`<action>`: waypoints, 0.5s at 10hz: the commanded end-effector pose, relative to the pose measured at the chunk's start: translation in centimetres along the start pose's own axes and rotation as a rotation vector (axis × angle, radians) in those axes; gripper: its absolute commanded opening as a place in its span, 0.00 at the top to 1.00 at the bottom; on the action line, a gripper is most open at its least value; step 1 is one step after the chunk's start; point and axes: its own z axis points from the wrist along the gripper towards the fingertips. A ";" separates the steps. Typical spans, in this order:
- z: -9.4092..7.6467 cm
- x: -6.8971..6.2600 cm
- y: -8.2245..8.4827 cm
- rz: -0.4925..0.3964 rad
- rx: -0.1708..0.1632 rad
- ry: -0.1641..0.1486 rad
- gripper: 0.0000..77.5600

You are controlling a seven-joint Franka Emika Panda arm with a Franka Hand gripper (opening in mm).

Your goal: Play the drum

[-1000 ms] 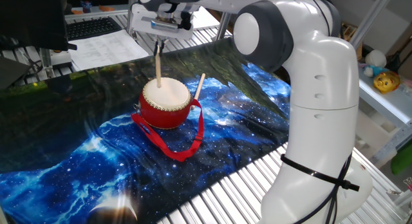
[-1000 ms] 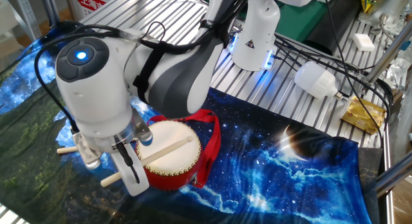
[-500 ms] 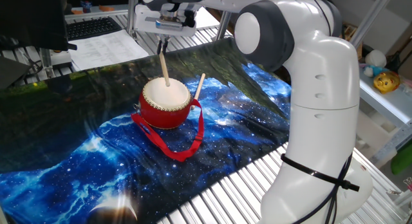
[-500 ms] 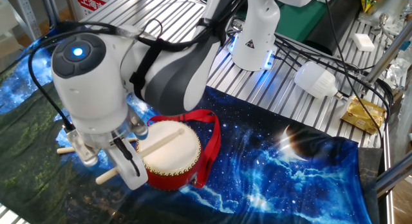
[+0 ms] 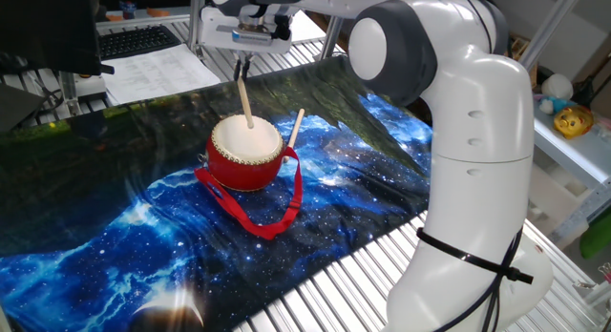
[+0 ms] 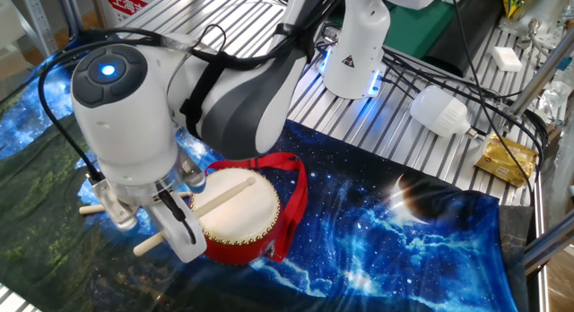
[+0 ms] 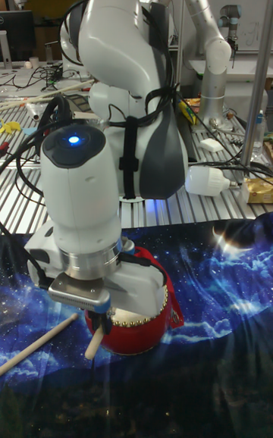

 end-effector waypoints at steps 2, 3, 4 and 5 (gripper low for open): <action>-0.1 0.2 -0.2 -0.016 0.016 -0.011 0.98; -0.1 0.2 -0.2 -0.017 0.016 -0.010 0.98; 0.0 0.2 -0.1 -0.026 0.017 0.006 0.98; 0.0 0.3 -0.1 -0.026 0.018 0.007 0.98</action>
